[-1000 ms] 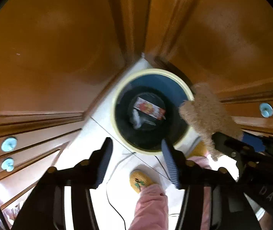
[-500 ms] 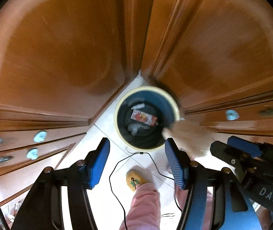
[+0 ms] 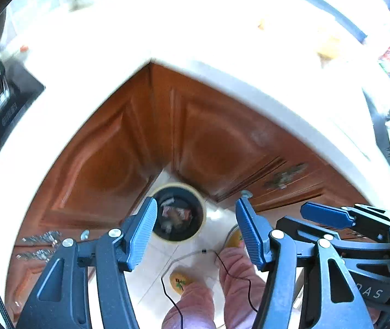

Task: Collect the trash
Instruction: 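Raise both tools back up to the counter trash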

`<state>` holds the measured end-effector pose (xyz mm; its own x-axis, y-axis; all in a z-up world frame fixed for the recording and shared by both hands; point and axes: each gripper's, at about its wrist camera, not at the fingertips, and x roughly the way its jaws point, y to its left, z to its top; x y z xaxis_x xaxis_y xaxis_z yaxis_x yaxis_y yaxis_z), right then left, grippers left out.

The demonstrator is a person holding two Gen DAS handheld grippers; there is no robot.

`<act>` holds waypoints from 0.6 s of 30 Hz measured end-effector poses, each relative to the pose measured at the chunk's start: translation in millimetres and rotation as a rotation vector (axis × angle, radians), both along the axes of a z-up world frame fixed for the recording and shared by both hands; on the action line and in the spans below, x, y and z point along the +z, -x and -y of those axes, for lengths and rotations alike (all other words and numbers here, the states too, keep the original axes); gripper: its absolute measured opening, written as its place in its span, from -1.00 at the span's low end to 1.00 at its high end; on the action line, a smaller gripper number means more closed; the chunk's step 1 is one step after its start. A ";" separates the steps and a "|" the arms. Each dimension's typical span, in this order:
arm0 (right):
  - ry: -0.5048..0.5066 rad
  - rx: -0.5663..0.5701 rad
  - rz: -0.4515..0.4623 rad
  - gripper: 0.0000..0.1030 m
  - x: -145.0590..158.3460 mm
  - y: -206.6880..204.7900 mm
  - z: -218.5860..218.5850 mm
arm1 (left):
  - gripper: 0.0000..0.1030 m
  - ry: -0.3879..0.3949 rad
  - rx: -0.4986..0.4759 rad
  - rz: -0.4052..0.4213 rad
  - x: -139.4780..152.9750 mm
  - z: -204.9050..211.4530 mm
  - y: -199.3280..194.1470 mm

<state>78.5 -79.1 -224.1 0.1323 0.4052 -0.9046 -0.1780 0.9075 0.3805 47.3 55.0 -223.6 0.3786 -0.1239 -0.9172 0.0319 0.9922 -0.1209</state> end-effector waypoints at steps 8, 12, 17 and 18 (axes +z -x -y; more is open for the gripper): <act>-0.008 -0.072 0.170 -0.14 80.0 10.1 37.9 | 0.29 0.071 -0.063 0.109 84.3 24.1 -1.1; 0.013 -0.113 0.251 -0.14 119.4 7.1 60.3 | 0.41 0.112 -0.107 0.183 123.4 40.7 -4.8; 0.058 -0.156 0.347 -0.11 157.6 -6.5 83.0 | 0.51 0.126 -0.165 0.278 162.7 65.5 -9.6; 0.069 -0.163 0.364 -0.11 164.6 -8.1 86.7 | 0.52 0.130 -0.172 0.291 166.9 70.4 -10.3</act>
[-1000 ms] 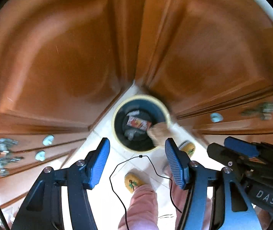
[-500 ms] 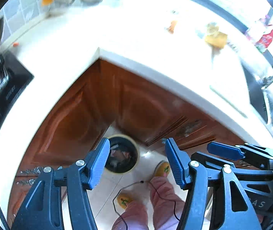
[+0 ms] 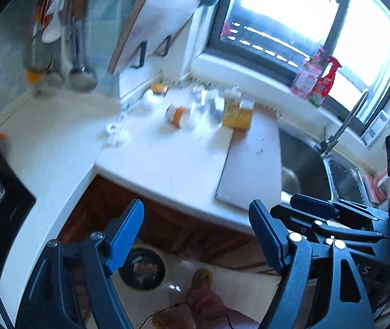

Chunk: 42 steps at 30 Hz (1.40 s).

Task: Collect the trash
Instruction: 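Raise both tools back up to the counter trash, then grasp the orange-white paper cup with left tool while right tool grasps the yellow carton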

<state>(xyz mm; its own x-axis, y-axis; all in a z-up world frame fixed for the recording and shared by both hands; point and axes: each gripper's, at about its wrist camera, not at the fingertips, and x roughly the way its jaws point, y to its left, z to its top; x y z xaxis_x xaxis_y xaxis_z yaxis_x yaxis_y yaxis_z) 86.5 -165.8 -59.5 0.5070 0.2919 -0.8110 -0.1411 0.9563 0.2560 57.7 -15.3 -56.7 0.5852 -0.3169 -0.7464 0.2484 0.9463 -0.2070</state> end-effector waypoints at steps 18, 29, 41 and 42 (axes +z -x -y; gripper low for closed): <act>0.147 -0.091 0.127 -0.10 8.2 -163.2 107.6 | 0.60 -0.042 0.059 -0.006 -12.5 66.3 -180.7; 0.182 -0.048 -0.132 -0.11 -104.4 -278.0 156.3 | 0.60 -0.026 0.195 -0.184 -105.3 73.8 -306.2; 0.246 0.085 -0.141 -0.29 -149.5 -308.6 136.3 | 0.02 -0.154 0.244 -0.271 -172.8 75.6 -339.7; 0.245 0.098 -0.146 -0.37 -152.9 -309.4 134.6 | 0.02 -0.162 0.246 -0.271 -175.2 76.1 -340.1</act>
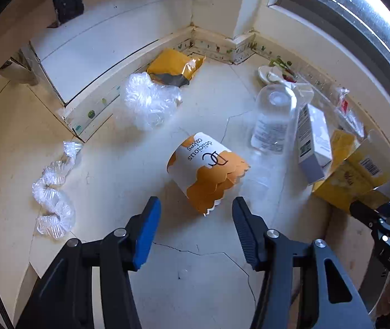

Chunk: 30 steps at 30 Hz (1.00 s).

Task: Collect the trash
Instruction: 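Grasp the orange-white paper cup with left tool while right tool grasps the yellow carton, then carry the paper cup and yellow carton with both tools down over the bin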

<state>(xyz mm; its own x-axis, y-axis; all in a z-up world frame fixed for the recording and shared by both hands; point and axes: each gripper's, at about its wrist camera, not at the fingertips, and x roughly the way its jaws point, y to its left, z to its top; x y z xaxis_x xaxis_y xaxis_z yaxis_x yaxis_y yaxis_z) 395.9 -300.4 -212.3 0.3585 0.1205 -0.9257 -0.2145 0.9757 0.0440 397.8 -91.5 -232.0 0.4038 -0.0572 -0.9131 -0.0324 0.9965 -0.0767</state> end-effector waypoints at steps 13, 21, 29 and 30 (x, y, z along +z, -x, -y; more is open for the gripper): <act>-0.074 0.066 0.006 -0.95 -2.7 10.3 -12.6 | -0.81 0.025 0.028 0.021 -10.5 -4.1 -5.6; -0.178 0.050 0.010 -0.95 13.0 23.1 -5.8 | -0.98 0.017 0.014 0.092 4.2 -2.8 7.3; -0.236 0.051 0.041 -0.95 37.5 51.6 -11.0 | -0.99 0.060 0.010 0.121 32.0 -12.1 46.8; -0.240 0.053 0.044 -0.95 40.1 56.1 -12.4 | -0.99 0.065 0.010 0.125 36.4 -14.4 54.1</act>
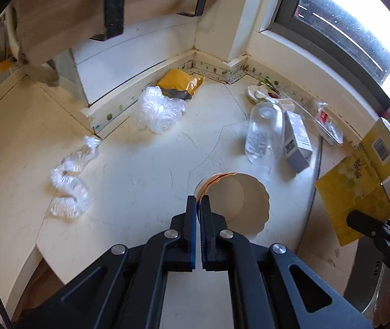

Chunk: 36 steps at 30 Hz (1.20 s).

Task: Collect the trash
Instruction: 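Carry the paper cup and yellow carton with both tools down over the bin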

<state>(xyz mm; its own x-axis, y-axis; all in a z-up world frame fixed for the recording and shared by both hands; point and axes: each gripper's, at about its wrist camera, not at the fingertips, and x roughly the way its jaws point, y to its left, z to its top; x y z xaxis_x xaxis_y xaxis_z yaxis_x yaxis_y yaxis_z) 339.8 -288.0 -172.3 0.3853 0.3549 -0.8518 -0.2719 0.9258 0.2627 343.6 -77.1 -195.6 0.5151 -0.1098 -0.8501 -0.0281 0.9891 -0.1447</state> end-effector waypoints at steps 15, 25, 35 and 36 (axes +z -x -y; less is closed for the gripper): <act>-0.080 0.109 0.065 -0.95 65.4 99.6 -81.2 | -0.99 0.042 -0.002 0.078 57.8 -63.4 145.1; -0.098 0.215 0.046 -0.95 68.2 205.2 -166.7 | -0.99 0.071 0.030 0.015 49.8 -123.6 260.7; -0.079 0.258 -0.123 -0.95 -11.0 267.8 -227.0 | -0.99 0.071 0.100 -0.099 -25.0 -174.2 322.6; -0.077 0.257 -0.147 -0.95 -24.4 271.0 -231.4 | -0.99 0.068 0.109 -0.113 -36.6 -177.7 324.5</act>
<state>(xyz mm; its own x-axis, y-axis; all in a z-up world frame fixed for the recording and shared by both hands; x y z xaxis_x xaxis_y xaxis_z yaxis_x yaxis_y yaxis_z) 68.8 -56.6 -196.7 0.1496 0.4905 -0.8585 -0.4485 0.8075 0.3832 19.1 100.6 -232.1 0.4285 -0.1177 -0.8959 -0.1545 0.9673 -0.2010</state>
